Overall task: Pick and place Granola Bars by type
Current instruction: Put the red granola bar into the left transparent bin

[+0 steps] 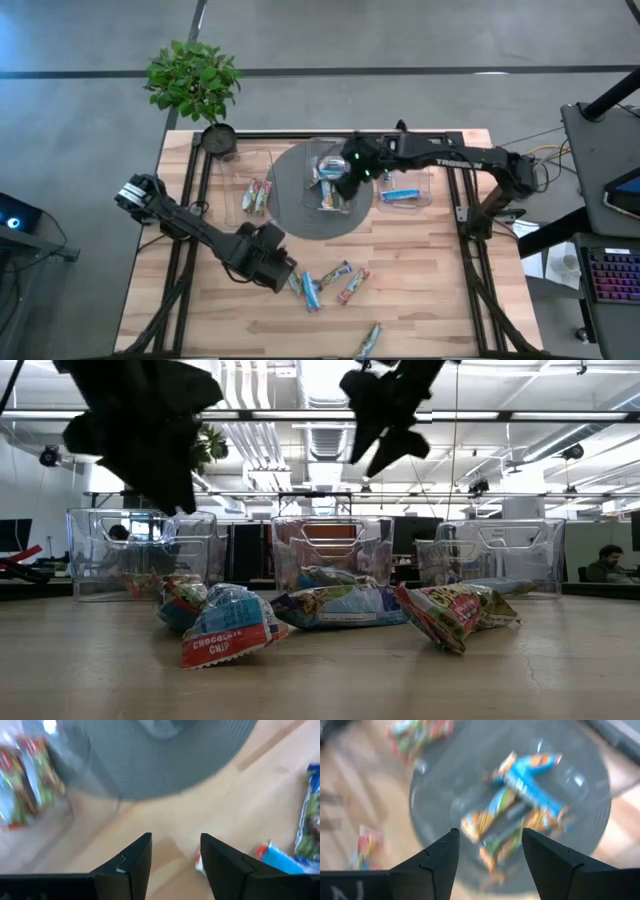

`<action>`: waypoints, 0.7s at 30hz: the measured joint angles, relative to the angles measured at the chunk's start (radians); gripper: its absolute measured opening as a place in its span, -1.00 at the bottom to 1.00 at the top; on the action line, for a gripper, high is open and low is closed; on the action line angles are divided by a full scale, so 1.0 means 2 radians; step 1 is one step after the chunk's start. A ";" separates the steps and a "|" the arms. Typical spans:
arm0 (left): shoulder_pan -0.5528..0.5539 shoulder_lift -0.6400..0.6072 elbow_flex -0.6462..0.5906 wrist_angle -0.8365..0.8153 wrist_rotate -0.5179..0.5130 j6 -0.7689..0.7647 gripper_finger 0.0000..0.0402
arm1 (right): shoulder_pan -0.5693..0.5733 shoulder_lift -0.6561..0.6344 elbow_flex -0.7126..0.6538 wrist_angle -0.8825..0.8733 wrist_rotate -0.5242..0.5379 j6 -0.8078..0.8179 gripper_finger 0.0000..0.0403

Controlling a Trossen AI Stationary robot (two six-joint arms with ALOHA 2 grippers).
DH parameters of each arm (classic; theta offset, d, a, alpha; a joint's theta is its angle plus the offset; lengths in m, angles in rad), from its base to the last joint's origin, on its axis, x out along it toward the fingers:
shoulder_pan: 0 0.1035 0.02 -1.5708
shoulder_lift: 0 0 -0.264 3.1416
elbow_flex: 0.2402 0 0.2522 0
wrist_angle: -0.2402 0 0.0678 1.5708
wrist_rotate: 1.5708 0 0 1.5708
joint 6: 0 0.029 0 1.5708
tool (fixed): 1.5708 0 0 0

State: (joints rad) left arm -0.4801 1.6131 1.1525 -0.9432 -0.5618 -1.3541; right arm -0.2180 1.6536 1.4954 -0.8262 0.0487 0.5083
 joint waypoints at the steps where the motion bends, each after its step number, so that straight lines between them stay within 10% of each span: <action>1: 0.001 0.000 -0.003 0.000 0.015 -0.013 -0.24 | 0.011 -0.003 -0.002 -0.017 0.000 -0.002 0.02; 9: 0.006 0.000 -0.029 0.014 0.085 -0.147 -0.25 | 0.102 -0.035 -0.048 -0.077 0.006 0.012 0.02; 21: 0.004 0.000 -0.027 0.078 0.089 -0.149 -0.25 | 0.219 -0.142 -0.182 -0.068 0.024 0.074 0.02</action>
State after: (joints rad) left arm -0.4717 1.6131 1.0979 -0.7879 -0.3843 -1.6527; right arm 0.2209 1.3704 1.1324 -0.9619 0.0976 0.6573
